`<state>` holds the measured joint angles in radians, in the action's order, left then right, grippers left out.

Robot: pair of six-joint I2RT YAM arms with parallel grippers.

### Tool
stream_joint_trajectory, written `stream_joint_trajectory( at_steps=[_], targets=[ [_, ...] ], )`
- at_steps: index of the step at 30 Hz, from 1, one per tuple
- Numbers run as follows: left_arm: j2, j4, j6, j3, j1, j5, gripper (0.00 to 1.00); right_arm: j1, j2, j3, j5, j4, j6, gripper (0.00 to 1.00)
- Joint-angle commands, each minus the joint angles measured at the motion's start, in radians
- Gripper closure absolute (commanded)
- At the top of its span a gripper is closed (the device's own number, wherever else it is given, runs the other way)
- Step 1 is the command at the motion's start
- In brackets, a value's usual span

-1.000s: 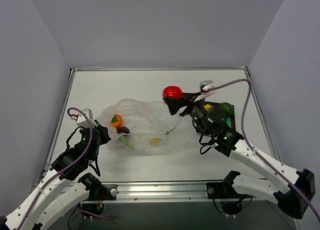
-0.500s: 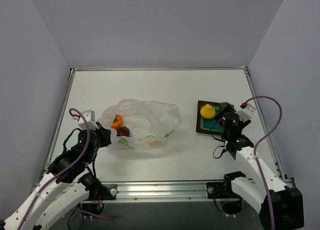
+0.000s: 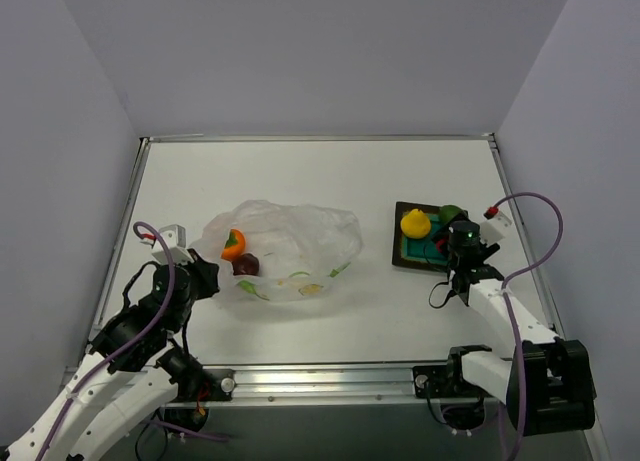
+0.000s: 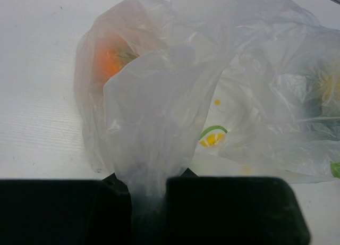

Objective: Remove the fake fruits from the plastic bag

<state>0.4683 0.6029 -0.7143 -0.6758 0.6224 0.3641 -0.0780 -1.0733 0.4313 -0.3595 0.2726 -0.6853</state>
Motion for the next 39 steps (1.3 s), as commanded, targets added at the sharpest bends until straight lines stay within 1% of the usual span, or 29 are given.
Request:
stream_joint_trajectory(
  at_steps=[1, 2, 5, 6, 8, 10, 11, 13, 14, 16, 17, 18, 19, 20, 21, 22, 23, 24, 25, 26, 27, 28, 30, 36, 37, 38, 39],
  targets=[
    [0.006, 0.017, -0.022, -0.002, 0.005, 0.013, 0.98, 0.006, -0.022, -0.014, 0.025, 0.036, -0.034, 0.43],
    [0.006, 0.029, -0.025, -0.001, 0.005, 0.015, 0.98, 0.006, -0.027, -0.016, 0.024, 0.036, -0.042, 0.34],
    [-0.003, 0.061, -0.037, 0.005, 0.005, 0.045, 0.98, 0.006, 0.016, -0.035, 0.027, 0.037, -0.065, 0.16],
    [-0.005, 0.072, -0.042, 0.005, 0.004, 0.053, 0.98, 0.006, 0.036, -0.040, 0.028, 0.037, -0.063, 0.12],
    [-0.017, 0.093, -0.051, 0.010, 0.003, 0.064, 0.98, 0.006, 0.109, -0.039, 0.028, 0.022, -0.054, 0.09],
    [-0.026, 0.107, -0.066, 0.012, 0.005, 0.070, 0.98, -0.002, 0.174, -0.026, 0.033, -0.009, -0.036, 0.09],
    [-0.025, 0.119, -0.073, 0.013, 0.004, 0.073, 0.98, -0.006, 0.238, -0.010, 0.034, -0.018, -0.027, 0.09],
    [-0.022, 0.138, -0.092, 0.018, 0.005, 0.076, 0.98, -0.022, 0.289, 0.024, 0.039, -0.062, -0.002, 0.09],
    [-0.020, 0.144, -0.100, 0.021, 0.004, 0.076, 0.98, -0.034, 0.332, 0.052, 0.060, -0.061, 0.018, 0.17],
    [-0.013, 0.162, -0.129, 0.030, 0.005, 0.081, 0.98, -0.081, 0.360, 0.078, 0.138, -0.023, 0.064, 0.28],
    [-0.011, 0.170, -0.142, 0.033, 0.007, 0.082, 0.98, -0.162, 0.358, 0.110, 0.174, 0.002, 0.084, 0.48],
    [-0.010, 0.176, -0.152, 0.035, 0.005, 0.084, 0.98, -0.214, 0.345, 0.135, 0.203, 0.029, 0.101, 0.56],
    [-0.008, 0.192, -0.174, 0.039, 0.005, 0.091, 0.98, -0.273, 0.325, 0.161, 0.232, 0.042, 0.125, 0.62],
    [-0.008, 0.199, -0.183, 0.038, 0.007, 0.096, 0.98, -0.410, 0.265, 0.188, 0.243, 0.057, 0.148, 0.67],
    [-0.007, 0.207, -0.191, 0.036, 0.005, 0.101, 0.98, -0.490, 0.230, 0.246, 0.237, 0.077, 0.168, 0.68],
    [-0.008, 0.227, -0.204, 0.030, 0.005, 0.116, 0.98, -0.572, 0.196, 0.274, 0.203, 0.092, 0.223, 0.72],
    [-0.008, 0.239, -0.212, 0.027, 0.004, 0.125, 0.98, -0.727, 0.120, 0.302, 0.194, 0.111, 0.257, 0.73],
    [-0.011, 0.247, -0.221, 0.025, 0.005, 0.131, 0.98, -0.800, 0.077, 0.369, 0.174, 0.123, 0.282, 0.73],
    [-0.013, 0.254, -0.226, 0.028, 0.007, 0.139, 0.98, -0.866, 0.035, 0.401, 0.154, 0.128, 0.308, 0.73],
    [-0.013, 0.258, -0.229, 0.028, 0.008, 0.144, 0.98, -0.922, -0.050, 0.432, 0.139, 0.132, 0.352, 0.73],
    [-0.014, 0.262, -0.240, 0.030, 0.008, 0.148, 0.98, -1.004, -0.095, 0.489, 0.145, 0.145, 0.369, 0.73],
    [-0.016, 0.270, -0.246, 0.031, 0.010, 0.157, 0.98, -1.038, -0.172, 0.512, 0.146, 0.149, 0.383, 0.73],
    [-0.017, 0.271, -0.249, 0.035, 0.010, 0.165, 0.98, -1.088, -0.246, 0.553, 0.163, 0.163, 0.394, 0.74],
    [-0.060, 0.230, -0.222, 0.059, 0.011, 0.147, 0.98, -1.106, -0.497, 0.668, 0.191, 0.182, 0.339, 0.75],
    [-0.066, 0.209, -0.212, 0.064, 0.013, 0.139, 0.98, -1.105, -0.561, 0.685, 0.186, 0.181, 0.337, 0.74],
    [-0.069, 0.198, -0.205, 0.067, 0.011, 0.133, 0.97, -1.106, -0.591, 0.723, 0.182, 0.180, 0.334, 0.73],
    [-0.071, 0.192, -0.194, 0.070, 0.013, 0.121, 0.97, -1.105, -0.624, 0.747, 0.171, 0.169, 0.333, 0.67]
  ],
)
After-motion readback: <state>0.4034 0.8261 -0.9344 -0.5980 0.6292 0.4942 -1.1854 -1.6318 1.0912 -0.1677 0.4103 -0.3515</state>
